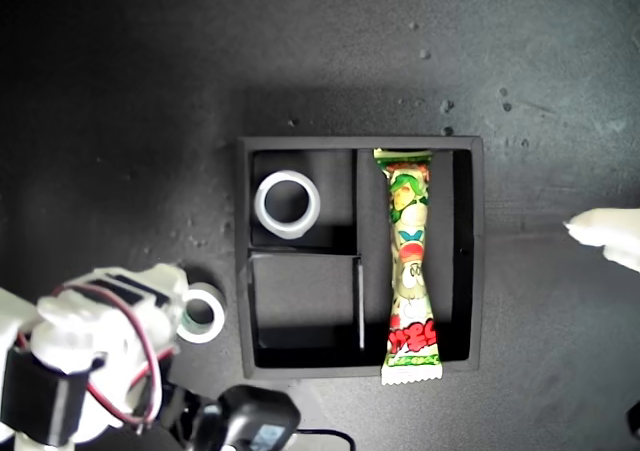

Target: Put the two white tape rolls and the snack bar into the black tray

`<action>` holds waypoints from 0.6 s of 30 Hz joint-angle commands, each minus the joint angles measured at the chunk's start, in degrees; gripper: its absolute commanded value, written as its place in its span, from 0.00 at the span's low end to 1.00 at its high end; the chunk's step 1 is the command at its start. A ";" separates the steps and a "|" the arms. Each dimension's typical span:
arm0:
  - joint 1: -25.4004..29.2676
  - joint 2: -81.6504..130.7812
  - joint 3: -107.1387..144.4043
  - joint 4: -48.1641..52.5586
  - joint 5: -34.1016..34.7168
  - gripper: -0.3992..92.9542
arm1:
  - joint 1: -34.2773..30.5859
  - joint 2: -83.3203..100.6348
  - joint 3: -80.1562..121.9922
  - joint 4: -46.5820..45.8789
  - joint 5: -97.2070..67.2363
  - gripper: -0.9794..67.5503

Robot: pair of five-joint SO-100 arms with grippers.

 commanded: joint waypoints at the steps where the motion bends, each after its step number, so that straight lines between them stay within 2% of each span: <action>1: 2.64 2.46 4.13 -7.38 -3.08 0.09 | 0.00 7.12 6.59 0.18 6.15 0.17; 7: 4.83 -3.43 5.80 -15.82 -4.13 0.10 | -1.76 9.14 17.67 -2.02 10.28 0.17; 18: 5.01 -5.01 9.49 -19.78 -6.50 0.10 | -3.96 9.23 20.04 -3.08 11.43 0.18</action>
